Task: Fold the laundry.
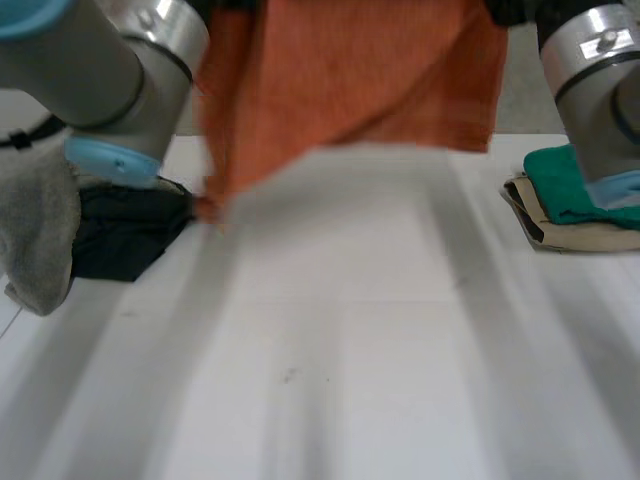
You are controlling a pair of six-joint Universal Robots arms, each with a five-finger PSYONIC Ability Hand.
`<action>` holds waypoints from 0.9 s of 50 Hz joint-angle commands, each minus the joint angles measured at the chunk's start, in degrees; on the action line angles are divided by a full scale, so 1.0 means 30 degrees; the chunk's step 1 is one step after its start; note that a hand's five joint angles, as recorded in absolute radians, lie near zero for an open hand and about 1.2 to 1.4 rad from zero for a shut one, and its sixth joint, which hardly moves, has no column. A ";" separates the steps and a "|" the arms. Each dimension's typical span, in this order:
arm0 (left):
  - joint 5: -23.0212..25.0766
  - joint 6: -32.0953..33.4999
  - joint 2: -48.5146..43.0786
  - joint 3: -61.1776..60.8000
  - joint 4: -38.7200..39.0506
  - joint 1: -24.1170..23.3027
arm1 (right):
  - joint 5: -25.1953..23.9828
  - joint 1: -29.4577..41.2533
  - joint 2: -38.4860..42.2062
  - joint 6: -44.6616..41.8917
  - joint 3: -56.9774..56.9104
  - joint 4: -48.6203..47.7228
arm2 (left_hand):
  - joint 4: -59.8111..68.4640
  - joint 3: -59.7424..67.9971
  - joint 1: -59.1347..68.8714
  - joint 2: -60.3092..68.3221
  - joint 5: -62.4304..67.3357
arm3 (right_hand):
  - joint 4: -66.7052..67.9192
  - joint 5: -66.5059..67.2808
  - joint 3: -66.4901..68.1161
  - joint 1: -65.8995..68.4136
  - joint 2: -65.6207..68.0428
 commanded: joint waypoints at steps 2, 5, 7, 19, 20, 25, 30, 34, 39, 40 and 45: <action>0.0864 0.0027 0.1681 -0.3698 0.0731 0.0025 | -0.1409 0.0929 -0.1578 -0.0006 0.3851 -0.1855 | 0.3897 0.4088 0.4986 0.3889 0.5092 | 0.3811 0.4774 0.3950 0.5516 0.4168; 0.0425 0.0583 0.1623 -0.5836 -0.0206 0.0230 | -0.1792 0.0871 -0.1930 -0.0065 0.5754 -0.1007 | 0.3897 0.4088 0.4986 0.3889 0.5092 | 0.3811 0.4774 0.3950 0.5516 0.4168; -0.0187 0.0934 0.1565 -0.7675 -0.0878 0.0347 | -0.1850 0.0784 -0.1989 -0.0094 0.6751 -0.0305 | 0.3897 0.4088 0.4986 0.3889 0.5092 | 0.3811 0.4774 0.3950 0.5516 0.4168; -0.1539 0.1258 0.0656 -1.4509 -0.2489 0.0115 | -0.3549 0.0520 0.0790 -0.3104 1.2847 0.3094 | -0.2575 -0.2384 -0.1485 -0.2582 -0.1379 | 0.3811 0.4774 0.3950 0.5516 0.4168; -0.1510 0.1258 0.0714 -1.4630 -0.2812 -0.0032 | -0.3550 0.0490 0.0997 -0.3373 1.2878 0.3271 | -0.3767 -0.3576 -0.2677 -0.3774 -0.2571 | 0.3811 0.4774 0.3950 0.5516 0.4168; -0.1539 0.1346 0.1446 -1.4719 -0.5068 -0.0209 | -0.3375 0.0285 0.1087 -0.3991 1.2820 0.4326 | -1.0163 -0.9973 -0.9074 -1.0171 -0.8968 | 0.3811 0.4774 0.3950 0.5516 0.4168; -0.1189 0.1725 0.2733 -1.4894 -0.5511 0.0666 | -0.3287 0.0256 0.0532 -0.3319 1.2937 0.4709 | -1.2184 -1.1993 -1.1094 -1.2191 -1.0988 | 0.3811 0.4774 0.3950 0.5516 0.4168; -0.0458 0.2223 0.3058 -1.5128 -0.5307 0.1428 | -0.3286 0.0197 0.0355 -0.2617 1.3141 0.4709 | -1.2970 -1.2780 -1.1881 -1.2978 -1.1775 | 0.3811 0.4774 0.3950 0.5516 0.4168; 0.0627 0.3014 0.2912 -1.5275 -0.5335 0.2163 | -0.3286 -0.0037 0.0413 -0.1941 1.3259 0.4709 | -1.3812 -1.3622 -1.2723 -1.3820 -1.2617 | 0.3811 0.4774 0.3950 0.5516 0.4168; 0.0861 0.3219 0.2912 -1.5304 -0.5335 0.2280 | -0.3286 -0.0095 0.0442 -0.1853 1.3260 0.4709 | -1.4037 -1.3847 -1.2948 -1.4045 -1.2842 | 0.3811 0.4774 0.3950 0.5516 0.4168; 0.3085 0.4976 0.2386 -1.5159 -0.4867 0.3071 | -0.3287 -0.0184 0.0471 -0.1793 1.3377 0.4709 | -1.3761 -1.3570 -1.2671 -1.3769 -1.2565 | 0.3811 0.4774 0.3950 0.5516 0.4168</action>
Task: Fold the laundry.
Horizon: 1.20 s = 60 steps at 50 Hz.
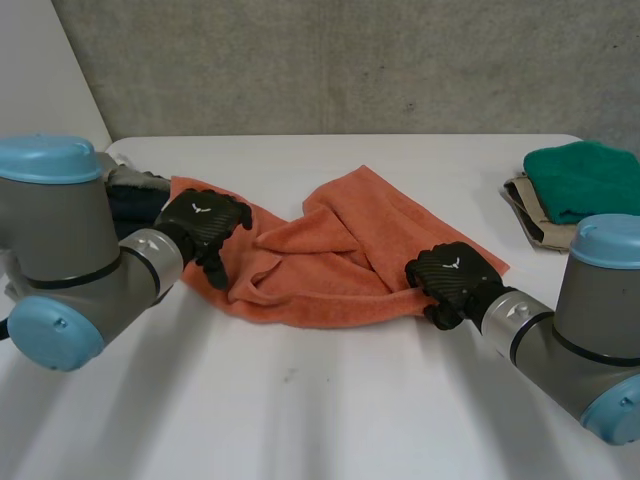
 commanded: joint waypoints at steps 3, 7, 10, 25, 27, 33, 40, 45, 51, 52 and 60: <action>0.4151 0.3368 -0.1278 0.0713 0.0303 0.1244 | 0.0027 -0.0153 0.0109 0.0209 0.0128 0.0056 | 0.1455 0.1199 0.1176 0.1226 0.1575 | 0.3810 0.4772 0.3950 0.5516 0.4168; 0.5092 0.5566 -0.2187 0.1915 -0.0808 0.1303 | 0.0027 -0.0182 0.0109 0.0297 0.0158 0.0056 | 0.3416 0.3160 0.3137 0.3187 0.3536 | 0.3810 0.4772 0.3950 0.5516 0.4168; 0.5267 0.7207 -0.2714 0.2648 -0.2184 0.1391 | 0.0027 -0.0270 0.0051 0.0297 0.0245 0.0056 | 0.4315 0.4059 0.4036 0.4086 0.4435 | 0.3810 0.4772 0.3950 0.5516 0.4168; 0.6205 0.9584 -0.4444 0.3646 -0.3829 0.0718 | 0.0027 -0.0651 0.0080 0.0209 0.0245 0.0144 | 0.4654 0.4397 0.4374 0.4425 0.4773 | 0.3810 0.4772 0.3950 0.5516 0.4168; 0.6322 0.9380 -0.4531 0.3646 -0.3567 0.0514 | 0.0027 -0.0651 0.0080 0.0180 0.0245 0.0173 | 0.4765 0.4508 0.4485 0.4536 0.4885 | 0.3810 0.4772 0.3950 0.5516 0.4168; 0.5271 0.9583 -0.4913 0.3938 -0.2862 0.0044 | 0.0027 -0.0797 -0.0008 0.0180 0.0187 0.0319 | 1.5680 1.5423 1.5400 1.5451 1.5800 | 0.3810 0.4772 0.3950 0.5516 0.4168; 0.2660 0.9029 -0.2779 0.4115 -0.3447 -0.0132 | 0.0378 -0.1149 -0.1674 -0.0376 -0.0514 0.1928 | 1.8497 1.8241 1.8218 1.8268 1.8617 | 0.3810 0.4772 0.3950 0.5516 0.4168; 0.2924 0.5870 0.1056 0.4523 -0.3419 -0.0659 | 0.1226 -0.1412 -0.4310 -0.1314 -0.2358 0.3745 | 1.8497 1.8241 1.8218 1.8268 1.8617 | 0.3810 0.4772 0.3950 0.5516 0.4168; 0.1871 0.0566 0.5777 0.6076 -0.3389 -0.1187 | 0.2634 -0.1501 -0.6950 -0.1226 -0.6721 0.6760 | 1.8497 1.8241 1.8218 1.8268 1.8617 | 0.3810 0.4772 0.3950 0.5516 0.4168; 0.1492 -0.0368 0.6448 0.6396 -0.3534 -0.1187 | 0.2721 -0.1530 -0.7038 -0.1285 -0.7945 0.8012 | 1.8497 1.8241 1.8218 1.8268 1.8617 | 0.3810 0.4772 0.3950 0.5516 0.4168; -0.0297 -0.0585 0.6050 0.6956 -0.6751 -0.0982 | 0.1612 -0.1940 -0.4675 -0.1839 -1.2668 1.3933 | 1.8497 1.8241 1.8218 1.8268 1.8617 | 0.3810 0.4772 0.3950 0.5516 0.4168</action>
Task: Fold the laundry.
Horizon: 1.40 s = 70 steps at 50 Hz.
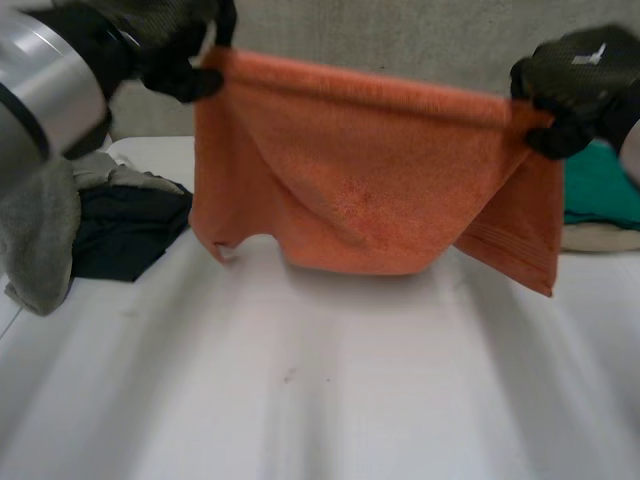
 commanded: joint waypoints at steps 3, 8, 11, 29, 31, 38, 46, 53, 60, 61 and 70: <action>-0.1406 0.0005 -0.1778 0.0595 -0.3139 0.0024 | -0.1081 -0.0234 0.3450 -0.1188 -0.4653 0.6218 | 0.3901 0.4025 0.4463 0.3898 0.4419 | 0.3796 0.4401 0.3944 0.5516 0.4168; -0.1727 0.0445 -0.6434 0.2494 -0.1619 -0.0181 | -0.0704 0.0116 0.6580 -0.1953 -0.5705 0.5673 | 0.3901 0.4025 0.4463 0.3898 0.4419 | 0.3796 0.4401 0.3944 0.5516 0.4168; -0.1990 0.0969 -0.8774 0.5179 -0.0188 -0.0356 | 0.0377 0.0584 0.8310 -0.1399 -0.6933 0.3072 | 0.3901 0.4025 0.4463 0.3898 0.4419 | 0.3796 0.4401 0.3944 0.5516 0.4168; -0.4621 0.0914 -0.7500 1.0507 0.4951 -0.0739 | 0.0797 0.1143 0.6825 0.1036 -0.7326 -1.0926 | 0.3901 0.4025 0.4463 0.3898 0.4419 | 0.3796 0.4401 0.3944 0.5516 0.4168; -0.5357 0.0856 -0.7117 0.9302 0.4655 -0.0505 | 0.0531 0.1201 0.6619 0.0978 -0.6709 -1.0218 | 0.3901 0.4025 0.4463 0.3898 0.4419 | 0.3796 0.4401 0.3944 0.5516 0.4168; -0.6416 0.0738 -0.6002 0.2156 0.4566 -0.0123 | 0.0208 0.1260 0.6062 0.0422 -0.2581 -0.7170 | 0.3901 0.4025 0.4463 0.3898 0.4419 | 0.3796 0.4401 0.3944 0.5516 0.4168; -0.5098 0.0650 -0.7260 -0.3884 0.5853 -0.0123 | -0.0319 0.1583 0.7172 -0.0750 0.4100 -0.6433 | 0.3628 0.3751 0.4189 0.3625 0.4146 | 0.3796 0.4401 0.3944 0.5516 0.4168; -0.4863 0.0738 -0.8375 -0.5557 0.6002 0.0228 | -0.0291 0.1056 0.9167 -0.0782 0.6009 -0.8309 | 0.3515 0.3639 0.4077 0.3512 0.4033 | 0.3796 0.4401 0.3944 0.5516 0.4168; -0.4571 0.0709 -0.7821 -0.5821 0.5943 0.0638 | 0.0031 0.0587 0.8671 0.1498 0.6215 -0.7960 | 0.3515 0.3639 0.4077 0.3512 0.4033 | -0.2923 -0.2318 -0.2775 -0.1203 -0.2551; -0.4511 0.0680 -0.7702 -0.5879 0.5972 0.0668 | 0.0032 0.0586 0.8553 0.1795 0.6215 -0.7900 | 0.3515 0.3639 0.4077 0.3512 0.4033 | -0.4216 -0.3611 -0.4068 -0.2497 -0.3844; -0.3954 0.0475 -0.6530 -0.6172 0.5972 0.0990 | -0.0553 -0.0526 0.7527 0.4142 0.5513 -0.6875 | 0.3459 0.3583 0.4021 0.3456 0.3977 | -1.2472 -1.1867 -1.2324 -1.0752 -1.2100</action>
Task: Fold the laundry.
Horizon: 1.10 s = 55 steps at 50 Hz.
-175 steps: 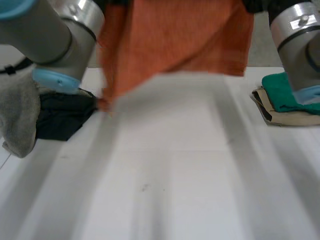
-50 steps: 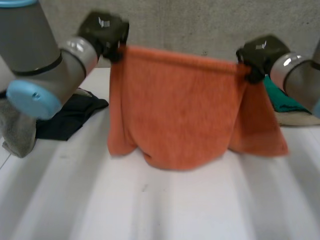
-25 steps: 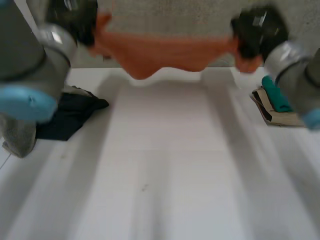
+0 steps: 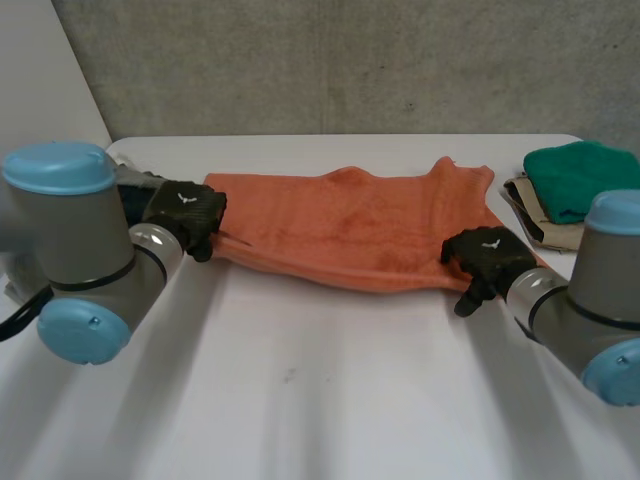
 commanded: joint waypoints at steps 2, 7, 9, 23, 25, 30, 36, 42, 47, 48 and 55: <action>0.0418 -0.0216 0.1044 -0.0289 -0.0035 0.0294 | -0.1176 -0.1123 -0.0353 0.0711 -0.1404 0.1020 | 0.3384 0.3537 0.4021 0.3392 0.3826 | -0.0260 0.0121 -0.0228 -0.0303 -0.0208; 0.0681 -0.0245 0.1280 -0.0524 -0.0006 0.0353 | -0.2729 -0.1855 0.0584 -0.2390 -0.3102 0.3214 | 0.3272 0.3425 0.3908 0.3280 0.3714 | 0.0299 0.0680 0.0331 0.0257 0.0351; 0.0798 -0.0216 0.1309 -0.0583 -0.0006 0.0382 | -0.3052 -0.2118 0.1197 -0.4026 -0.4153 0.4353 | 0.3217 0.3369 0.3853 0.3224 0.3658 | 0.0300 0.0681 0.0332 0.0258 0.0352; 0.0945 -0.0245 0.1280 -0.0349 -0.0006 0.0382 | -0.2116 -0.3174 0.1962 -0.3599 -0.4543 0.6151 | 0.2880 0.3032 0.3516 0.2887 0.3321 | 0.1870 0.2251 0.1902 0.1827 0.1922; 0.1004 -0.0245 0.1338 -0.0349 -0.0035 0.0440 | -0.2116 -0.3321 0.2108 -0.3714 -0.4308 0.5567 | 0.2880 0.3032 0.3516 0.2887 0.3321 | 0.2594 0.2974 0.2626 0.2551 0.2646; 0.1121 -0.0245 0.1397 -0.0290 -0.0035 0.0587 | -0.2145 -0.3760 0.2694 -0.4826 -0.4160 0.4568 | 0.2600 0.2752 0.3236 0.2607 0.3042 | 0.4222 0.4603 0.4254 0.4179 0.4274; 0.1150 -0.0245 0.1455 -0.0173 -0.0035 0.0675 | -0.2730 -0.4054 0.3630 -0.6407 -0.4394 0.3222 | 0.2543 0.2696 0.3180 0.2551 0.2985 | 0.4618 0.4999 0.4650 0.4575 0.4670; 0.1121 -0.0245 0.1367 -0.0056 -0.0093 0.0616 | -0.2936 -0.4141 0.4393 -0.6938 -0.4804 0.2107 | 0.2543 0.2696 0.3180 0.2551 0.2985 | 0.5680 0.6061 0.5712 0.5637 0.5732; 0.1121 -0.0245 0.1397 -0.0056 -0.0152 0.0616 | -0.2936 -0.4201 0.4832 -0.6704 -0.5272 0.1316 | 0.2543 0.2696 0.3180 0.2551 0.2985 | 0.6355 0.6736 0.6387 0.6312 0.6407; 0.1121 -0.0245 0.1426 -0.0056 -0.0152 0.0645 | -0.2936 -0.4200 0.4892 -0.6646 -0.5331 0.1285 | 0.2543 0.2696 0.3180 0.2551 0.2985 | 0.6356 0.6737 0.6388 0.6313 0.6408; 0.1121 -0.0304 0.1455 -0.0085 -0.0152 0.0675 | -0.2965 -0.3996 0.5243 -0.6528 -0.5946 0.0993 | 0.2543 0.2696 0.3180 0.2551 0.2985 | 0.7141 0.7522 0.7173 0.7098 0.7193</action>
